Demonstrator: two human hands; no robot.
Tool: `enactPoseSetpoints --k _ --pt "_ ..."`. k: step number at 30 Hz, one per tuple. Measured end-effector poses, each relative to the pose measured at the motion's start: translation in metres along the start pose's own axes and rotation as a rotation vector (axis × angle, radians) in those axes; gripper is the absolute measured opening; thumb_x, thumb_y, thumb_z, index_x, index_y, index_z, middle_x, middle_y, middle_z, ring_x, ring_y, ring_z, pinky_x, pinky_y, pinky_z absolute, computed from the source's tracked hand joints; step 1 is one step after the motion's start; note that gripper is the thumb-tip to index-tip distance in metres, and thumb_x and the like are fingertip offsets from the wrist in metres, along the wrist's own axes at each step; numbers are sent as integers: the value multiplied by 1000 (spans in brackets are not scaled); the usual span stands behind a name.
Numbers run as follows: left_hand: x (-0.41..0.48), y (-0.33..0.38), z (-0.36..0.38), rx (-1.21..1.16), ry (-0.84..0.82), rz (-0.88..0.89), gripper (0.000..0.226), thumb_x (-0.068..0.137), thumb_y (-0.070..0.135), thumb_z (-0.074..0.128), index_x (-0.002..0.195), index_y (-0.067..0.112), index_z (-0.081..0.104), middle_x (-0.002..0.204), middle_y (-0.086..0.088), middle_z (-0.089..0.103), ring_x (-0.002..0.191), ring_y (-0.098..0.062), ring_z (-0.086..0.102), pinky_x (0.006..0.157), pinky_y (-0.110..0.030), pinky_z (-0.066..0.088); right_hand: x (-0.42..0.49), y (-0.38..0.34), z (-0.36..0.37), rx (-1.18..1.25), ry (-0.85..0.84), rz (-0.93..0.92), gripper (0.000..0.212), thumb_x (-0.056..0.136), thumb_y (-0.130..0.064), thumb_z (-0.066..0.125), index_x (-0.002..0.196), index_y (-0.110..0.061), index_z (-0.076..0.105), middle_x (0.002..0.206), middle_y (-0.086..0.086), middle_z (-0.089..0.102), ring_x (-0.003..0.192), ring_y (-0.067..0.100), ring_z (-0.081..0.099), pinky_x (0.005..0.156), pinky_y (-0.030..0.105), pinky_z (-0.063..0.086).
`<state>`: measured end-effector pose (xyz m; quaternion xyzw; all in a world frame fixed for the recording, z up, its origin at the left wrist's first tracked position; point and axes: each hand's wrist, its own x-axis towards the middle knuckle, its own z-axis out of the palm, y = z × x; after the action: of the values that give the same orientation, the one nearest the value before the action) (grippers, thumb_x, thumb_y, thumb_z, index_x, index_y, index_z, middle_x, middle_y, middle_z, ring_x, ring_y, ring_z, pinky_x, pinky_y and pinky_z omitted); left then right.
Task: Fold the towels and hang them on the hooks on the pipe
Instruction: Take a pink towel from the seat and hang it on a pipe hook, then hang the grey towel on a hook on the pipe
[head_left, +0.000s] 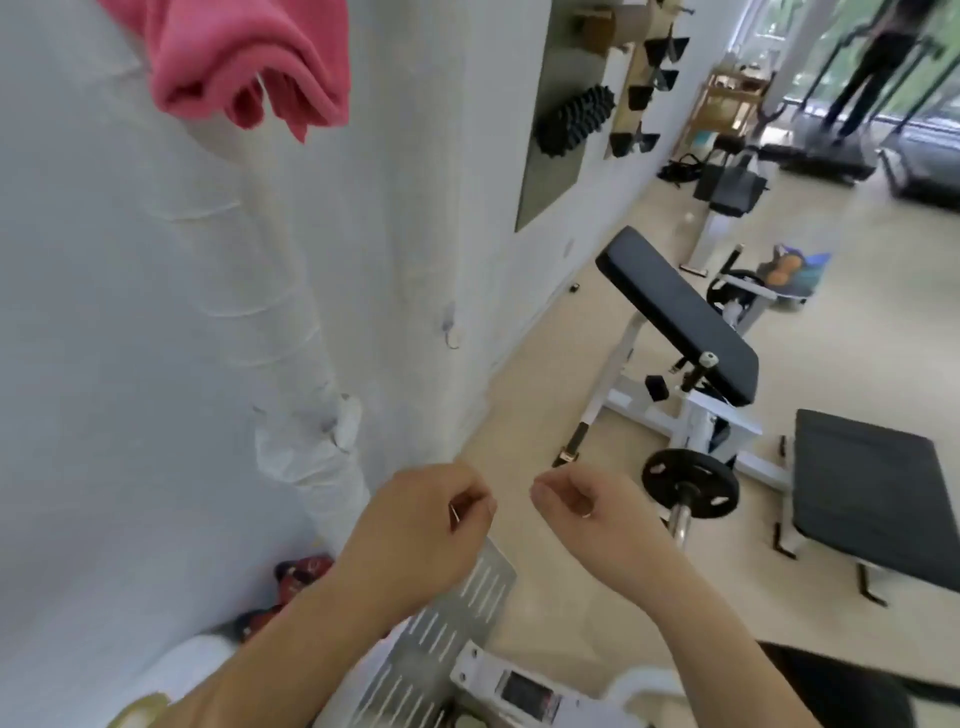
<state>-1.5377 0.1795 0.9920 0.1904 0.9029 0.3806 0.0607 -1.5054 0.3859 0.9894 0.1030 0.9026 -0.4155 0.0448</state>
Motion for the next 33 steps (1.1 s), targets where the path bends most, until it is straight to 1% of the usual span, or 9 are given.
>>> enactPoseSetpoints --k 4,9,11,14,19,21,26,29,33 --pt "-39 7 86 -53 -282 30 10 95 36 62 88 32 69 76 20 66 74 -1 62 68 -16 47 -77 70 1 -14 55 232 14 97 -41 64 97 -31 73 89 -1 75 84 14 69 77 31 57" --pt "-97 49 172 -133 -560 22 19 97 34 62 115 39 65 94 20 67 86 1 65 85 -22 53 -177 145 -12 30 204 430 14 98 -39 61 93 -31 72 78 -5 72 69 4 66 56 14 48" --pt "-117 65 195 -146 -655 13 21 99 34 60 113 48 58 98 22 65 88 1 64 86 -23 54 -209 173 -18 51 260 497 18 98 -40 60 85 -31 70 75 -5 70 68 7 64 60 15 46" --pt "-141 81 234 -129 -757 -19 18 99 35 58 114 46 60 102 23 65 88 1 65 73 -11 50 -258 223 -25 64 305 631 19 98 -43 59 84 -33 67 74 -8 68 73 4 64 68 21 49" --pt "-172 118 312 -82 -918 -44 13 97 35 62 110 37 66 98 17 69 83 1 62 78 -14 50 -343 308 -41 91 354 875 7 97 -33 61 100 -33 68 107 -9 72 98 14 67 91 34 54" --pt "-183 134 345 -79 -973 -79 7 96 32 63 100 35 66 93 12 70 74 -1 60 75 -19 52 -368 341 -47 77 363 939 28 94 -31 62 121 -26 68 127 -4 67 108 16 63 90 31 49" --pt "-214 151 420 -125 -1008 -301 9 90 25 63 90 33 67 92 11 73 89 -14 69 81 -28 57 -394 399 -49 46 221 937 44 98 -37 58 140 -26 54 142 -2 51 118 18 59 85 25 42" --pt "-227 147 450 -175 -953 -427 9 88 28 62 96 23 63 84 9 68 73 -11 61 68 -27 50 -399 417 -45 85 131 871 47 96 -37 59 143 -31 51 144 -4 50 118 16 58 92 28 48" --pt "-230 155 459 -212 -868 -594 13 96 23 65 95 23 52 90 -4 67 77 -16 60 68 -28 49 -410 426 -44 143 173 840 47 97 -32 60 142 -25 52 144 -5 48 126 15 54 99 26 43"
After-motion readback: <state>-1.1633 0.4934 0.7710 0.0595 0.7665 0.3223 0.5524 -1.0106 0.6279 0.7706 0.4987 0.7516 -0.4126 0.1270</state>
